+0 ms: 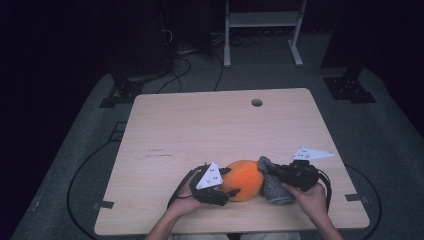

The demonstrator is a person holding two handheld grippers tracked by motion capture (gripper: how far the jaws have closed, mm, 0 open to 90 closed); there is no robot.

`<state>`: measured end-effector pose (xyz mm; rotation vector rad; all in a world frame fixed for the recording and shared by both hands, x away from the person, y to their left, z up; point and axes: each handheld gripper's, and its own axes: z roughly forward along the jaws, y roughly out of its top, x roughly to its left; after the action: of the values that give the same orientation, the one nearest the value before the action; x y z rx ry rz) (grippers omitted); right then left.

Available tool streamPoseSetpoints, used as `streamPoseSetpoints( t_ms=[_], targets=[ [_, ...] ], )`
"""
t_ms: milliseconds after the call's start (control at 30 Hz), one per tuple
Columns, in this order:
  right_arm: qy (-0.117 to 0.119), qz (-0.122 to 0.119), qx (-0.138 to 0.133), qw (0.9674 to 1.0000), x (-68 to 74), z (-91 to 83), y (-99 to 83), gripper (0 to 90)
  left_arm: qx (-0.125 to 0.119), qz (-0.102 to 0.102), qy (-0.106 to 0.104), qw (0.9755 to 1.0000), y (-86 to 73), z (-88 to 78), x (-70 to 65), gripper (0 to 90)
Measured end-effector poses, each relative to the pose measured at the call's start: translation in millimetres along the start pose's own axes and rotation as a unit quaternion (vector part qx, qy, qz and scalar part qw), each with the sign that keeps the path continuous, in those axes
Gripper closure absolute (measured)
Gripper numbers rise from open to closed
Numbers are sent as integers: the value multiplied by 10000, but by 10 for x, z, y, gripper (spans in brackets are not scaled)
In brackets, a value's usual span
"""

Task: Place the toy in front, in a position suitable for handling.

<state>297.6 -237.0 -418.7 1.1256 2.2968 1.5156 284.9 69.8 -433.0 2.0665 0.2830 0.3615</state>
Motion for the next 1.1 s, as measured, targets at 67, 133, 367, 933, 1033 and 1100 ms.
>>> streamPoseSetpoints(
  t_ms=[67,133,367,933,1033,1100],
  targets=[
    [140,-133,-242,9995,85,-43,66,804,30,147,-8,9999,19,9,-29,316],
    [192,-331,-373,9986,178,-47,132,804,30,238,-49,9997,36,28,-70,316],
    [-151,-292,41,9995,69,21,56,804,13,302,-94,9995,46,47,-99,313],
    [-16,-357,229,9991,31,-18,32,804,119,-446,-168,9988,6,71,17,207],
    [-179,-177,212,9995,-47,-74,26,804,123,-276,-74,9995,24,73,-20,241],
    [-108,-201,28,9997,-6,-128,61,803,121,-162,-61,9998,29,78,-43,251]
  ],
)
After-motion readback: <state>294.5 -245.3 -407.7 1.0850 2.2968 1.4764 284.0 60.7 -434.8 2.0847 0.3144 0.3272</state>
